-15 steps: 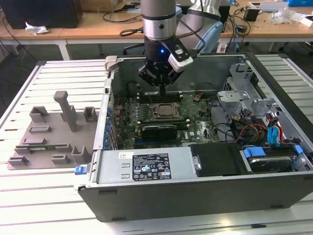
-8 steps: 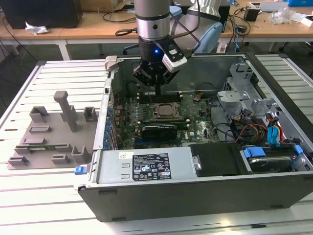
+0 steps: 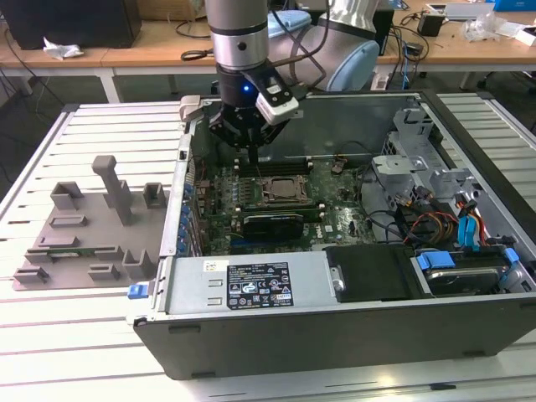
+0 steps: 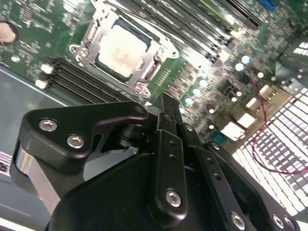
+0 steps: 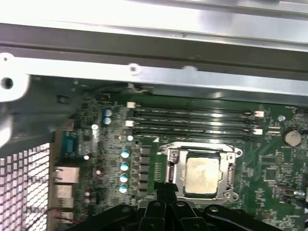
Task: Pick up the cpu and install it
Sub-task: 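Install the first cpu locking lever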
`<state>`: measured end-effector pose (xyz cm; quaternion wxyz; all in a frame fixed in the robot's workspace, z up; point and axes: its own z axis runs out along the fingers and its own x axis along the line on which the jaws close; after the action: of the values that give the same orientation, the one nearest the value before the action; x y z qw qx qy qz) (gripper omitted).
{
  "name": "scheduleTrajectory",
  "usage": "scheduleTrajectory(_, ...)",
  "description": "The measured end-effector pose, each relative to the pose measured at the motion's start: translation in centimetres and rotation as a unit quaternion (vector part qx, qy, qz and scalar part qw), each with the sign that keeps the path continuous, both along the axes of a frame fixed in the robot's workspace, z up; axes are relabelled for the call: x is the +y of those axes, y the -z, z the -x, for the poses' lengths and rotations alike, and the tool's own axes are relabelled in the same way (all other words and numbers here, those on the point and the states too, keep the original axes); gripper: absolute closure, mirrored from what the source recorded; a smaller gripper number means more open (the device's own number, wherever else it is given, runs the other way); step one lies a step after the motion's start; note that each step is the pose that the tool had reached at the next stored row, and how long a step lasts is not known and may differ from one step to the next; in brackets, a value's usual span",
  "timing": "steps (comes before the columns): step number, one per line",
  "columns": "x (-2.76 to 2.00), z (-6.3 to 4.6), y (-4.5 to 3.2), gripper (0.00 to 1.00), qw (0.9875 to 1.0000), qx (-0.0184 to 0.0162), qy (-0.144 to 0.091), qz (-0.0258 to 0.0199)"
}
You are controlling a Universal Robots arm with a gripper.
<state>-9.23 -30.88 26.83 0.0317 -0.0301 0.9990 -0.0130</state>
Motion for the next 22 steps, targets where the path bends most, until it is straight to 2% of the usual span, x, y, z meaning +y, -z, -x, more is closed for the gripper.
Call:
scheduleTrajectory(4,0.0,0.9,0.0,0.89,1.0,0.0001,0.0,-0.0006)
scheduleTrajectory(6,0.0,1.1,0.0,0.89,1.0,0.0001,0.0,-0.003)
scheduleTrajectory(7,0.0,1.2,0.0,0.89,1.0,0.0,0.0,-0.0083)
scheduleTrajectory(8,0.0,1.2,0.0,0.89,0.9998,0.0001,0.0,-0.0174)
scheduleTrajectory(9,0.0,1.2,0.0,0.89,0.9997,0.0,0.0,-0.0227)
scheduleTrajectory(10,0.0,1.3,0.01,0.89,0.9995,0.0,0.0,-0.0319)
scheduleTrajectory(11,0.0,1.4,0.01,0.89,0.9992,0.0,0.0,-0.0393)
scheduleTrajectory(12,0.0,1.4,0.01,0.89,0.9992,0.0,0.0,-0.0407)
scheduleTrajectory(17,0.0,1.4,0.01,0.89,0.9992,0.0,0.0,-0.0411)
scheduleTrajectory(22,-0.01,1.4,0.3,0.89,0.9982,0.0,0.0,-0.0592)
